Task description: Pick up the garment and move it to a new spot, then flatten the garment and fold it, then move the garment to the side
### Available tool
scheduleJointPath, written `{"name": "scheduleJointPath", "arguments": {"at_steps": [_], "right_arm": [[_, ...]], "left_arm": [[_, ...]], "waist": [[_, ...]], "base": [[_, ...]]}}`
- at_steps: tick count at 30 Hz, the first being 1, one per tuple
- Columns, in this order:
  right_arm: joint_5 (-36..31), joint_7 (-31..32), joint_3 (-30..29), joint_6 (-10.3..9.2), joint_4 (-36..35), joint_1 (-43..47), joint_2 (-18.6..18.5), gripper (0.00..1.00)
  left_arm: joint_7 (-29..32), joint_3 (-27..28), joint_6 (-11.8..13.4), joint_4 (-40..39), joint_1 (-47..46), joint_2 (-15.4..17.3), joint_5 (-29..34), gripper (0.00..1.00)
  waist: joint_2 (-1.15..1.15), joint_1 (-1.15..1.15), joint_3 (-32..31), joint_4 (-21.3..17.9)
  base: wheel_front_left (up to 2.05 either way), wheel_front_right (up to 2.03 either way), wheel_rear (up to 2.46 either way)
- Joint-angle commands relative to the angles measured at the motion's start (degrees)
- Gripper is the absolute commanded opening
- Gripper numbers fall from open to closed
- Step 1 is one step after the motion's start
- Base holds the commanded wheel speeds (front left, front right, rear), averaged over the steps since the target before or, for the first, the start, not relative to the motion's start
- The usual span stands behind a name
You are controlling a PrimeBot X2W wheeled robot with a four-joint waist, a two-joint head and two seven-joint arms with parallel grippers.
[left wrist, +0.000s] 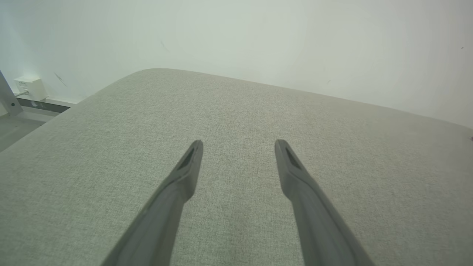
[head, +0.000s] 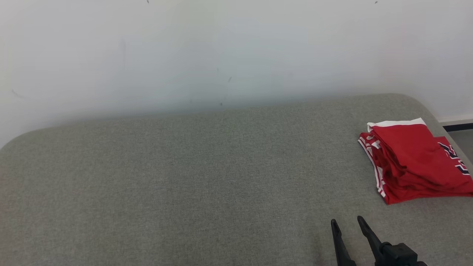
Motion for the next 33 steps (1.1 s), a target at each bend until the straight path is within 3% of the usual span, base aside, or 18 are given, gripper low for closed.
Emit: {"name": "scheduleJointPath", "arguments": {"at_steps": [1, 20, 25, 26, 33], "right_arm": [[0.43, -0.22, 0.01, -0.19, 0.38, 0.55, 0.14, 1.0], [1.54, -0.22, 0.4, -0.19, 0.62, 0.15, 0.15, 1.0], [1.77, -0.23, 0.66, -0.19, 0.39, 0.16, 0.15, 1.0], [1.74, -0.23, 0.69, -0.19, 0.38, 0.15, 0.15, 0.0], [4.73, 0.91, 0.51, 0.0, 2.03, 1.24, -0.03, 0.0]], "left_arm": [[-0.13, 0.11, -0.28, 0.5, -0.23, -0.08, -0.44, 1.0], [-0.13, 1.46, -0.36, 3.98, -2.16, -0.05, -0.69, 1.0], [-0.13, 1.2, -0.36, 5.93, -3.32, 1.27, -1.36, 1.0], [-0.13, 1.15, -0.36, 6.24, -3.44, 1.45, -1.58, 0.0], [1.21, 1.25, -0.31, 8.34, -3.53, 0.46, -4.23, 0.0]], "waist": [[0.0, 0.0, 0.17, -0.2], [0.0, 0.0, 0.94, -0.4], [0.0, 0.0, 1.01, -0.33], [0.0, 0.0, 1.03, -0.33], [0.0, 0.0, 1.08, -0.2]], "base": [[0.0, 0.0, 0.0], [0.0, 0.0, 0.0], [0.0, 0.0, 0.0], [0.0, 0.0, 0.0], [0.0, 0.0, 0.0]]}}
